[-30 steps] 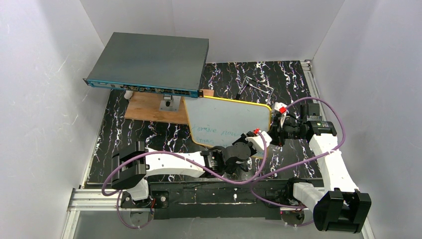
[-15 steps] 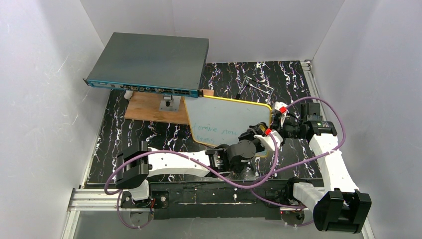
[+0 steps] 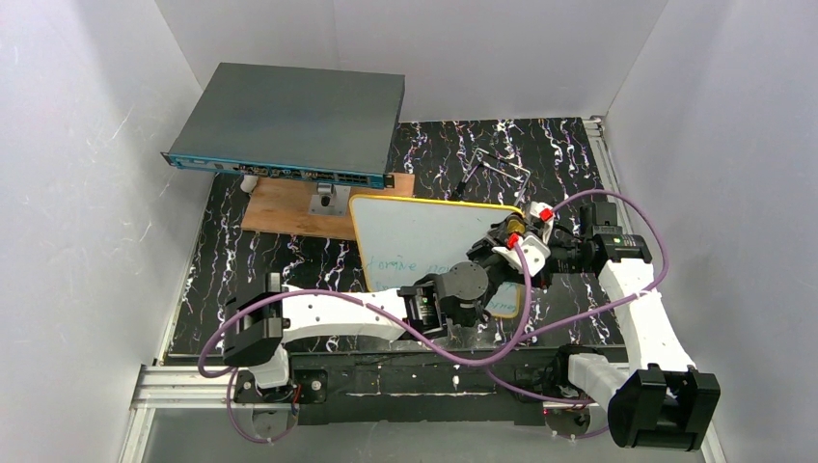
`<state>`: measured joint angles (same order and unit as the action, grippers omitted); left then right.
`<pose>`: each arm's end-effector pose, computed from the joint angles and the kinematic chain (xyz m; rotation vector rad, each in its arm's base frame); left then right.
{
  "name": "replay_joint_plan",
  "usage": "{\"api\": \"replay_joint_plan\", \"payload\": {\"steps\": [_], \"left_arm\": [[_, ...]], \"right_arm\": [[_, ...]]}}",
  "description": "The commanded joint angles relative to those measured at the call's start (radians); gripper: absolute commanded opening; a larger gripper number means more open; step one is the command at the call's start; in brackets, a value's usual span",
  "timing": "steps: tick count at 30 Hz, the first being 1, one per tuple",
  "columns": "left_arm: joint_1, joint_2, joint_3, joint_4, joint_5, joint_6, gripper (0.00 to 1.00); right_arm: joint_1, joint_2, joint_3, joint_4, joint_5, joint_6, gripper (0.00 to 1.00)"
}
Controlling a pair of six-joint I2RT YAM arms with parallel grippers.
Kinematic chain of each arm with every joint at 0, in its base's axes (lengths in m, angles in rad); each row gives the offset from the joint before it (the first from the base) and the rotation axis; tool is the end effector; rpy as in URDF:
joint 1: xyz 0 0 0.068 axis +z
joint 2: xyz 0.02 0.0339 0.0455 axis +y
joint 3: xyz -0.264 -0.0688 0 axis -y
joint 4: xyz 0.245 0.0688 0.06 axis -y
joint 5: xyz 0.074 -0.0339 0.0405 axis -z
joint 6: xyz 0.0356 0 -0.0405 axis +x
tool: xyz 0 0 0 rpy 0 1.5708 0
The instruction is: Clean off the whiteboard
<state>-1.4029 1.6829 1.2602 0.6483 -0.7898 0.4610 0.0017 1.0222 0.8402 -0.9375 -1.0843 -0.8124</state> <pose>0.0908 -0.3844 0.3522 0.6163 1.2762 -0.2489 0.1736 0.0318 0.2719 -1.1177 1.8459 0.9897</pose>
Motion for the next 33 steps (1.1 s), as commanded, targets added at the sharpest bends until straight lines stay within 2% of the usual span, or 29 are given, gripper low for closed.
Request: {"api": "replay_joint_plan", "payload": {"steps": [1,10,16,20,28,33], "left_arm": [[0.022,-0.036,-0.043,-0.086,0.026,-0.084,0.0],[0.021,-0.054,-0.101,-0.237,0.282,-0.297,0.0],[0.021,-0.069,-0.144,-0.172,0.356,-0.444,0.0],[0.023,-0.065,-0.158,-0.09,0.32,-0.553,0.0],[0.033,-0.078,-0.157,0.041,0.115,-0.595,0.0],[0.034,-0.056,-0.159,0.027,0.078,-0.644,0.0]], "right_arm": [[0.037,-0.01,-0.009,-0.104,0.047,-0.064,0.01],[0.037,-0.01,-0.008,-0.105,0.047,-0.064,0.01],[0.037,-0.01,-0.007,-0.105,0.046,-0.064,0.01],[0.037,-0.012,-0.007,-0.107,0.046,-0.064,0.01],[0.037,-0.016,-0.008,-0.108,0.044,-0.065,0.01],[0.037,-0.019,-0.007,-0.11,0.044,-0.065,0.01]]}}
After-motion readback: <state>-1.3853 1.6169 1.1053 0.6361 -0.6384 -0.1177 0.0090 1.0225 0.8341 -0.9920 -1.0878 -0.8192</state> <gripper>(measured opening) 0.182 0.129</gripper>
